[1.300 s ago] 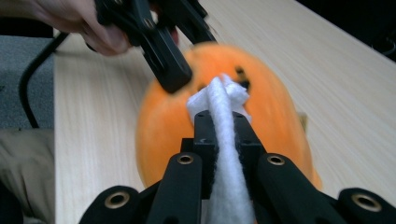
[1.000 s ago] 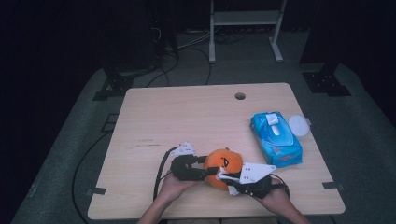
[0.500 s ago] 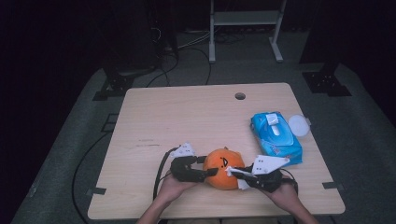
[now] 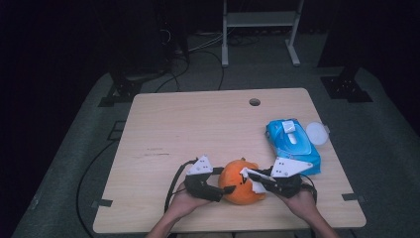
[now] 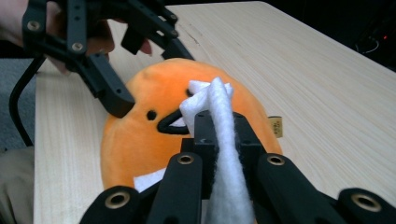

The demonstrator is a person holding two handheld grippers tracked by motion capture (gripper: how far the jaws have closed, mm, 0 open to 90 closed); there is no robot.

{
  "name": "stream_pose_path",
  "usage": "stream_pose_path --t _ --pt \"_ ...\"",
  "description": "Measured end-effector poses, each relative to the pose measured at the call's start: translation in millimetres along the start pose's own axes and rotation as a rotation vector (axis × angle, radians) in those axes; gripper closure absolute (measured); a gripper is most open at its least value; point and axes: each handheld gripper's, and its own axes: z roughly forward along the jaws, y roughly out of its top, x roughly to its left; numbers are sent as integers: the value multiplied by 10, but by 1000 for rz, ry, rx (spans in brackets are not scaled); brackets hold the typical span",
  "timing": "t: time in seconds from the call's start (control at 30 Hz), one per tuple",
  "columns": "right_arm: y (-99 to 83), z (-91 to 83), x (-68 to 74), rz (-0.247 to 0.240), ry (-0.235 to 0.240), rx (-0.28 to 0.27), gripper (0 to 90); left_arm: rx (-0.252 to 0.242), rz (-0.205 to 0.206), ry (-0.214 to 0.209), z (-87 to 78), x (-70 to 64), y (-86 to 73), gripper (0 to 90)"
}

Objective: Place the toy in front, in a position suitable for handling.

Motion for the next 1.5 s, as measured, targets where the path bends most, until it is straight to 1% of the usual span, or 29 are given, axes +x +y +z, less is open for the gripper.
stream_pose_path --t 0.03,0.07,0.13,0.17,0.23,0.3,0.4,0.47,0.5,0.53,0.57,0.6,0.63,0.67,0.73,0.77,0.87,0.9,0.97,1.03,1.1,1.17,1.23,1.27,1.33,1.4,1.43,1.47,1.5 --pt "16 2 32 -9 6 -6 828 -4 3 7 6 -11 4 255" --pt "40 8 70 -16 16 -9 828 -5 18 21 9 -27 8 282" --pt "105 37 149 -39 33 -19 828 5 87 49 18 -89 17 332" --pt "143 55 179 -42 53 -32 828 10 124 54 26 -131 25 348" --pt "250 95 235 -73 56 -41 828 30 203 71 40 -215 38 367" --pt "268 98 219 -71 52 -49 829 38 265 79 47 -269 37 371" --pt "245 79 87 -33 25 -54 828 43 308 79 51 -314 23 374" --pt "177 63 -21 -3 2 -42 828 41 295 71 46 -300 21 368" --pt "136 52 -66 15 0 -36 829 41 277 63 39 -278 23 350" --pt "102 41 -94 31 -1 -30 828 32 234 51 39 -250 28 313" --pt "77 34 -106 34 -5 -22 829 18 163 23 39 -207 37 254" --pt "62 25 -101 45 -3 -23 829 9 122 7 40 -186 42 226" --pt "67 21 -92 45 0 -29 829 -1 92 -2 47 -171 47 226" --pt "87 22 -60 40 5 -34 828 -1 88 4 54 -173 52 241" --pt "158 46 32 9 27 -47 828 -3 113 22 65 -197 54 304" --pt "182 55 67 3 39 -53 828 -3 142 31 67 -220 54 320" --pt "262 93 169 -16 85 -65 828 21 275 59 71 -320 55 366" --pt "276 101 177 -24 82 -63 827 25 304 68 75 -347 50 374" --pt "273 96 125 -13 64 -67 828 31 339 69 69 -364 41 379" --pt "235 75 29 8 41 -63 828 34 356 68 61 -373 34 379" --pt "165 54 -75 28 10 -47 828 32 341 66 57 -357 28 376" --pt "83 32 -154 65 6 -41 828 31 307 57 49 -307 21 373" --pt "49 6 -162 78 -4 -34 828 26 251 48 43 -233 13 374" --pt "62 -2 -132 79 6 -43 828 23 238 50 47 -218 13 374" --pt "110 12 -53 61 33 -54 828 19 220 55 58 -199 16 375" --pt "170 56 59 17 63 -55 827 25 207 57 57 -179 15 375" --pt "189 77 102 -7 58 -46 827 27 200 55 49 -161 7 376" --pt "195 88 120 -21 49 -37 827 26 180 53 35 -133 -7 377" --pt "186 89 89 -13 51 -36 828 26 164 53 27 -115 -16 380"
